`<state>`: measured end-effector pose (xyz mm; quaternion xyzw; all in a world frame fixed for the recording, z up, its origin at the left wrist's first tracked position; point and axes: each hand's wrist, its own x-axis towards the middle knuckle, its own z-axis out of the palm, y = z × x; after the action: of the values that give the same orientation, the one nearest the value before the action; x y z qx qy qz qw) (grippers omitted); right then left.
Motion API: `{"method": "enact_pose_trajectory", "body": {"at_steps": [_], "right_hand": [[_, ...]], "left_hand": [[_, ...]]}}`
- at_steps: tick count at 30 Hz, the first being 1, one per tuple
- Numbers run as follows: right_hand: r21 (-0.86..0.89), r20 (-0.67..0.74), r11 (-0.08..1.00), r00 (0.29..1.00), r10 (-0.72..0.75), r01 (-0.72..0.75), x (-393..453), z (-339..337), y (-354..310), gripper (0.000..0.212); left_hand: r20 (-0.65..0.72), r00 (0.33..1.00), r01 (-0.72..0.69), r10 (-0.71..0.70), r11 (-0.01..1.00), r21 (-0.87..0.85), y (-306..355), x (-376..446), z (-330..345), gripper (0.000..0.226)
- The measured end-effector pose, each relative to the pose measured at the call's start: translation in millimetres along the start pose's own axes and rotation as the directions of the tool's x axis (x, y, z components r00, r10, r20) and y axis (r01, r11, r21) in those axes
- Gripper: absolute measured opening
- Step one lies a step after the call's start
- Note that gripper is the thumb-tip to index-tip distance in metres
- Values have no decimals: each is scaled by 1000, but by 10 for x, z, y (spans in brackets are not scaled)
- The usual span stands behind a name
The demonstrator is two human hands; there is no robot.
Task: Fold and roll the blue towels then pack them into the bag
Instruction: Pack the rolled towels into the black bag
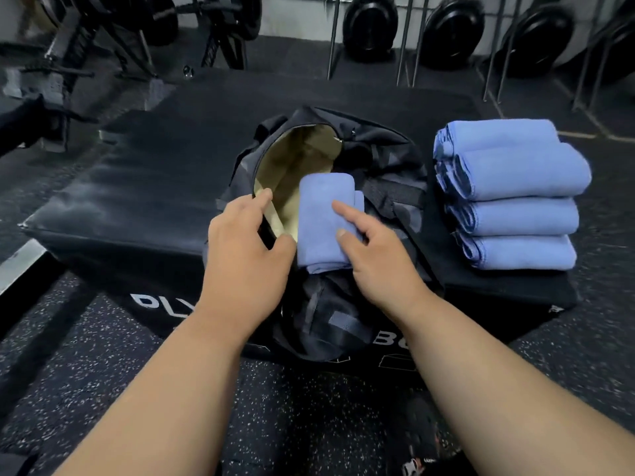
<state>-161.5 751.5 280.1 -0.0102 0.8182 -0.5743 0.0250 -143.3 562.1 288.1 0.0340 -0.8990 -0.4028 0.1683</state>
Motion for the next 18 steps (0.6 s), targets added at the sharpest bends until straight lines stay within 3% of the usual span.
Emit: {"method": "enact_pose_trajectory", "body": {"at_steps": [5, 10, 14, 18], "right_hand": [[-58, -12, 998, 1000, -27, 26, 190, 203, -203, 51], [-196, -14, 975, 994, -105, 100, 654, 523, -464, 57], [-337, -8, 941, 1000, 17, -18, 1016, 667, -449, 61], [-313, -31, 942, 992, 120, -124, 1256, 675, -280, 58]], "left_hand": [[-46, 999, -20, 17, 997, -77, -67, 146, -175, 66], [-47, 996, -78, 76, 996, -45, -158, 259, -321, 69], [9, 993, -115, 116, 992, -54, -155, 251, -305, 70], [44, 993, -112, 113, 993, -31, -197, 253, -305, 70]]}}
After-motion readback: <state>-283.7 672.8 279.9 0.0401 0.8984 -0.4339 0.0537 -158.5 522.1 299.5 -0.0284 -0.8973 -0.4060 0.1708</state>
